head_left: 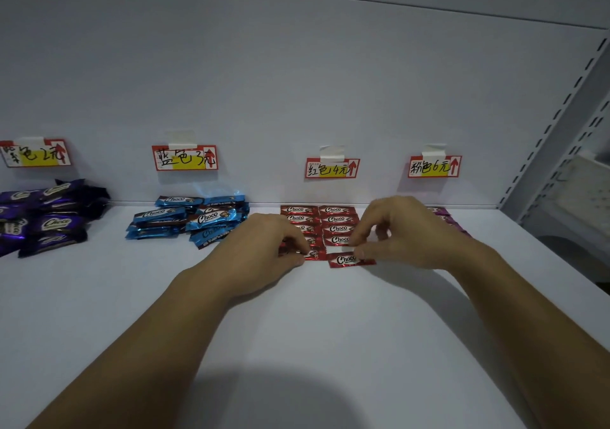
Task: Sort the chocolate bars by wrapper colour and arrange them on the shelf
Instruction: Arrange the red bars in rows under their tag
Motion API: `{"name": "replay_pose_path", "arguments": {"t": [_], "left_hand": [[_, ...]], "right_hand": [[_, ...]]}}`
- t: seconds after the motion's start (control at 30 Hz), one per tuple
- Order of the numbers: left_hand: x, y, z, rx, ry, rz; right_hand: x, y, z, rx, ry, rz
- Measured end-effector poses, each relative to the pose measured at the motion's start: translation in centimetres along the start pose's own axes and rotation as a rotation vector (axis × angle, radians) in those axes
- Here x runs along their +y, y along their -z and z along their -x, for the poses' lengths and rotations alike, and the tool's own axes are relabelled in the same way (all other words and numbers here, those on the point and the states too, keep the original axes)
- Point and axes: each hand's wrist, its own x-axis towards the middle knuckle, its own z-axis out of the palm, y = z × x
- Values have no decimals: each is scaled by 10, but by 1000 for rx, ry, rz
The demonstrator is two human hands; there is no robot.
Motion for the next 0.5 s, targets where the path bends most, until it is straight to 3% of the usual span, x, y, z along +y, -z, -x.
{"name": "replay_pose_path", "arguments": {"t": [0.1, 0.5], "left_hand": [[-2, -1, 0, -11, 4, -7], [-2, -2, -1, -4, 13, -6]], "right_hand": [[-2, -7, 2, -102, 135, 23], [1, -11, -1, -44, 132, 76]]}}
